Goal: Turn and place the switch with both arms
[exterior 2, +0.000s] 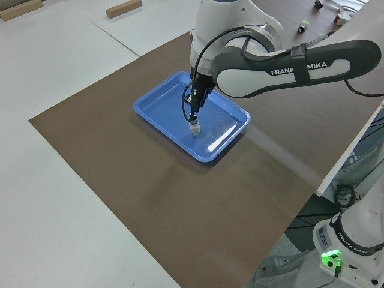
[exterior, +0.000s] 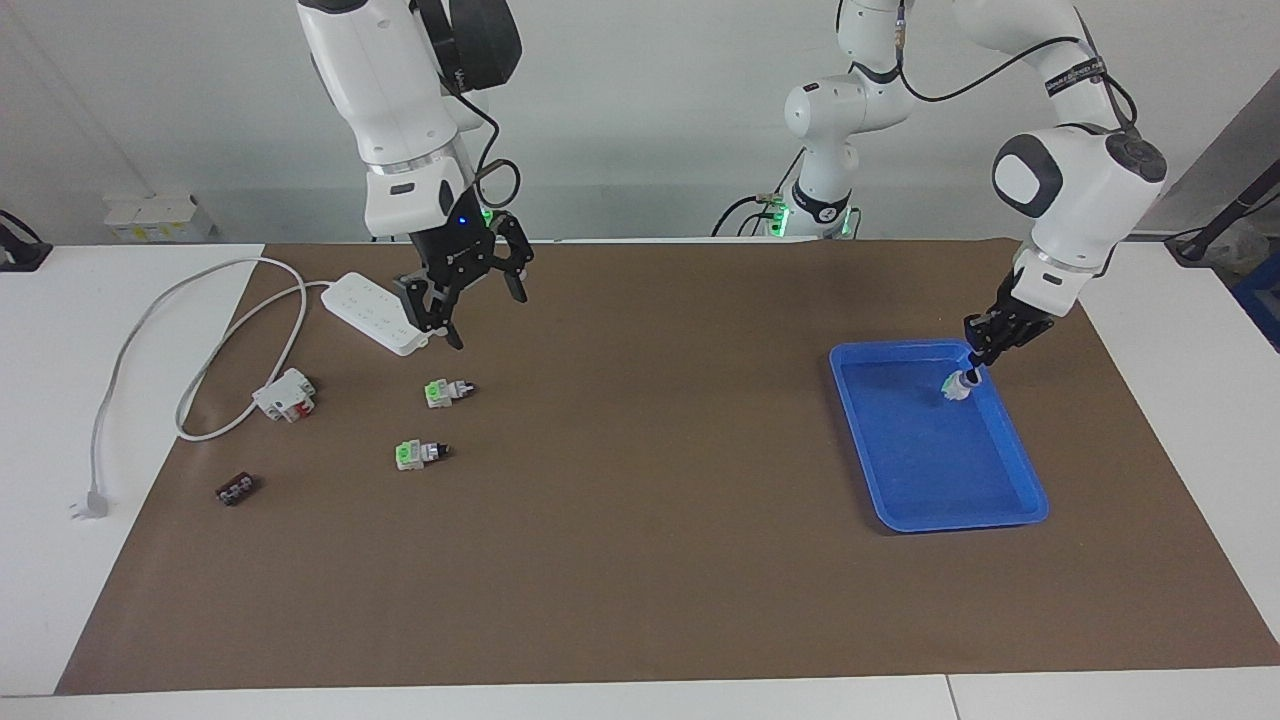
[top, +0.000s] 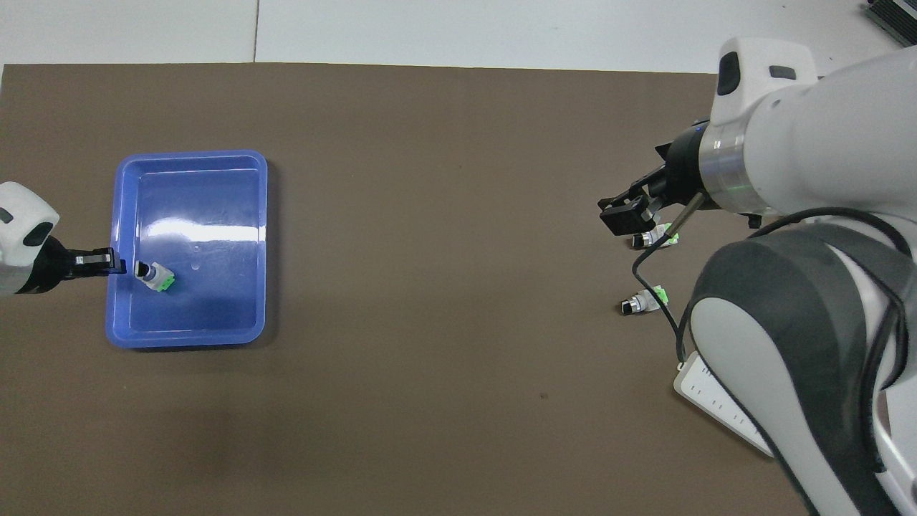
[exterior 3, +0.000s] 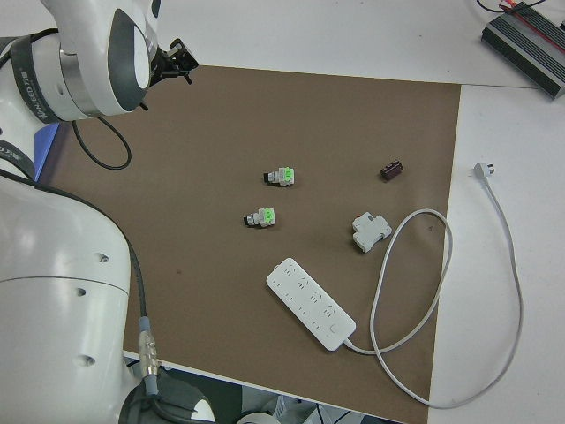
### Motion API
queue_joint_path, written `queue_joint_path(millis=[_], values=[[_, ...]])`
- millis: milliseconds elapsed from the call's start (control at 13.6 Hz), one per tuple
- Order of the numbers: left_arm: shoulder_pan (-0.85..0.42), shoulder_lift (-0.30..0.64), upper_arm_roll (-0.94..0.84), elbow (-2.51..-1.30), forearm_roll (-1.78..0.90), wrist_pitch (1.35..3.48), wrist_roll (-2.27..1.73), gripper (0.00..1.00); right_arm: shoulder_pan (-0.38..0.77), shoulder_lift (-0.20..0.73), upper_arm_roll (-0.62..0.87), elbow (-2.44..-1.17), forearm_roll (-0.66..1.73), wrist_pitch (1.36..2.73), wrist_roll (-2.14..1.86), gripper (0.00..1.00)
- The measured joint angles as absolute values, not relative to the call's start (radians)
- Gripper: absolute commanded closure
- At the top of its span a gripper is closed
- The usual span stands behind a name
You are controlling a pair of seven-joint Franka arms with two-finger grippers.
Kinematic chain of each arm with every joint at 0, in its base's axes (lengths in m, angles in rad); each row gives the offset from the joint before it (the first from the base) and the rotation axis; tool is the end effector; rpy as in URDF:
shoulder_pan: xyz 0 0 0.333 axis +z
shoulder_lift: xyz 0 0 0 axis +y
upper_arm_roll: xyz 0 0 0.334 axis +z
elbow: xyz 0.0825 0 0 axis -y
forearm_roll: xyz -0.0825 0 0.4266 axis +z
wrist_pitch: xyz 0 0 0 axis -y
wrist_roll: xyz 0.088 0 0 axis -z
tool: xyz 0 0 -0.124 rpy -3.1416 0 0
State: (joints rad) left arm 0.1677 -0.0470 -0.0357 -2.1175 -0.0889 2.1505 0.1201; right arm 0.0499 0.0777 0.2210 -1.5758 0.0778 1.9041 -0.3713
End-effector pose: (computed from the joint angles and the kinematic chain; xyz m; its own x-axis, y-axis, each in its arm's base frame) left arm 0.5741 0.0711 0.4221 0.9944 0.0602 0.0866 0.0546 -0.9963 0.0664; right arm 0.6313 0.1771 0.6098 0.7826 0.5629 0.2657 0.5834 -0.8121 0.0021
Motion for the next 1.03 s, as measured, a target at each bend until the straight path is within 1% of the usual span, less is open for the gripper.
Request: queue_joint_path(millis=[220, 513, 733, 879, 1026], values=[[0.161, -0.016, -0.047, -1.978, -0.050, 2.026, 0.120, 0.38, 0.087, 0.072, 0.143, -1.576, 0.073, 1.872, -0.091, 0.00], [0.134, 0.025, -0.054, -1.815, -0.045, 1.874, 0.120, 0.38, 0.090, 0.067, 0.124, -1.575, -0.062, 1.792, 0.143, 0.00], [0.123, 0.035, -0.055, -1.727, -0.044, 1.773, 0.120, 0.38, 0.099, 0.050, 0.102, -1.575, -0.072, 1.688, 0.258, 0.00], [0.111, 0.036, -0.056, -1.674, -0.041, 1.681, 0.120, 0.38, 0.098, 0.034, 0.087, -1.574, -0.072, 1.585, 0.275, 0.00], [0.081, 0.036, -0.058, -1.616, -0.011, 1.572, 0.120, 0.38, 0.098, 0.021, 0.071, -1.577, -0.071, 1.532, 0.281, 0.00]])
